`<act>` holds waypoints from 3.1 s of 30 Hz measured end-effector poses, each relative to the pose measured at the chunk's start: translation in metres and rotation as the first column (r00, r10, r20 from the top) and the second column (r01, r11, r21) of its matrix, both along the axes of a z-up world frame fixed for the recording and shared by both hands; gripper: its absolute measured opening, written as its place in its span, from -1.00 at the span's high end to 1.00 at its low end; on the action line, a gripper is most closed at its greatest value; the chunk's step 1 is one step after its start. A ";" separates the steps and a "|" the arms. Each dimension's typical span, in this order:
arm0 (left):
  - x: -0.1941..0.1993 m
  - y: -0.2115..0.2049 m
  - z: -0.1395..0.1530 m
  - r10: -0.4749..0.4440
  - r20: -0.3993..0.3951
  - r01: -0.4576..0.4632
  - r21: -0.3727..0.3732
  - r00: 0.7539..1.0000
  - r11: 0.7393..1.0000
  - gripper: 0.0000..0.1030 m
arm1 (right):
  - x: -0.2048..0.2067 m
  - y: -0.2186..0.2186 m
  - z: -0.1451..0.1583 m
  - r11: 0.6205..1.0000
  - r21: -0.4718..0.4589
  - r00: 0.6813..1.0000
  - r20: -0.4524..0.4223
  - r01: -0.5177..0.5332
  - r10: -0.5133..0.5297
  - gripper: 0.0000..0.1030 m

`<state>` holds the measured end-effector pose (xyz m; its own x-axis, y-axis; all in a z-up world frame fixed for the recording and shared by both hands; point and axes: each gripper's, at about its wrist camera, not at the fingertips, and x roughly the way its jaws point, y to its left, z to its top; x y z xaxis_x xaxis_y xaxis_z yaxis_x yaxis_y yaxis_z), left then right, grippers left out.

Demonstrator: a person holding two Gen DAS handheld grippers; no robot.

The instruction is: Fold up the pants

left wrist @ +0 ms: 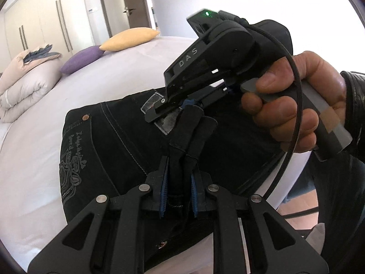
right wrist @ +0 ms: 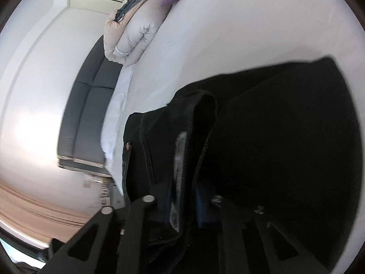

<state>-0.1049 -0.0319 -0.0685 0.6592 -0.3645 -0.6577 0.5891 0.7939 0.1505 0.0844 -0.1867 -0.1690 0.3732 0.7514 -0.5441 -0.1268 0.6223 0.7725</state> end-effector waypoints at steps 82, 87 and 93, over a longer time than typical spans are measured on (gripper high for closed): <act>0.076 0.032 -0.035 0.188 -0.265 -0.223 -0.111 0.946 0.968 0.47 | -0.168 -0.052 0.011 0.972 -0.159 0.982 0.104 0.172 -0.156 1.00; 0.076 0.026 -0.038 0.189 -0.253 -0.219 -0.097 0.949 0.971 0.47 | -0.171 -0.055 -0.010 0.976 -0.100 0.980 0.065 0.192 -0.186 1.00; 0.072 0.028 -0.034 0.193 -0.248 -0.224 -0.105 0.949 0.969 0.47 | -0.175 -0.053 -0.006 0.979 -0.111 0.984 0.072 0.170 -0.162 1.00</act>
<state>-0.0333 -0.0035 -0.1025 0.5629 -0.3279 -0.7587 0.4142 0.9063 -0.0843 -0.0901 -0.2397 -0.1746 0.5232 0.6092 -0.5960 -0.0595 0.7237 0.6875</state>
